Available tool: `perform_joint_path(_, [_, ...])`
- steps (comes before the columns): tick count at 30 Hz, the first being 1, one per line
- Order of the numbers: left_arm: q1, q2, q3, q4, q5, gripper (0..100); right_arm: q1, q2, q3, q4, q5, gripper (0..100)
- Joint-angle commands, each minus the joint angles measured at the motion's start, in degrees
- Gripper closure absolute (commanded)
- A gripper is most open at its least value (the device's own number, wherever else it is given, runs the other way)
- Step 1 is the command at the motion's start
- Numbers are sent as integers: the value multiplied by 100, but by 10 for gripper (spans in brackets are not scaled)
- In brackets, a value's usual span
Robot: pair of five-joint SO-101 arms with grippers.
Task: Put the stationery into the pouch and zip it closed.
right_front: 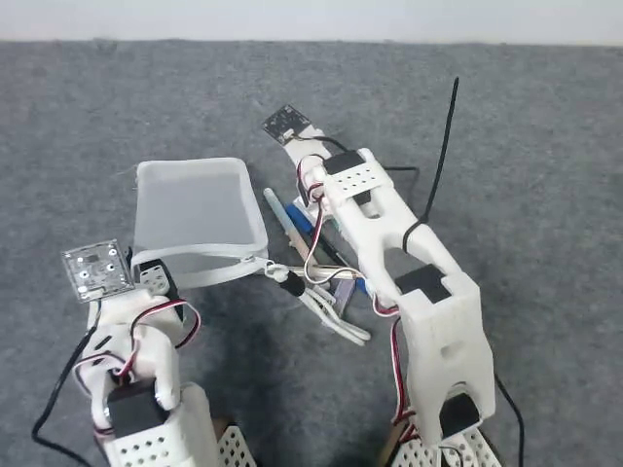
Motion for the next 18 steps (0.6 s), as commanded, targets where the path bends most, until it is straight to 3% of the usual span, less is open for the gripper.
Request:
perform_joint_path(1, [-26,-105,-391,18,70,991,22,-145,-352,-57,97,989])
perform_joint_path(18, [-9,-105,-611,149,70,991,31,-1059,-316,1569,88,993])
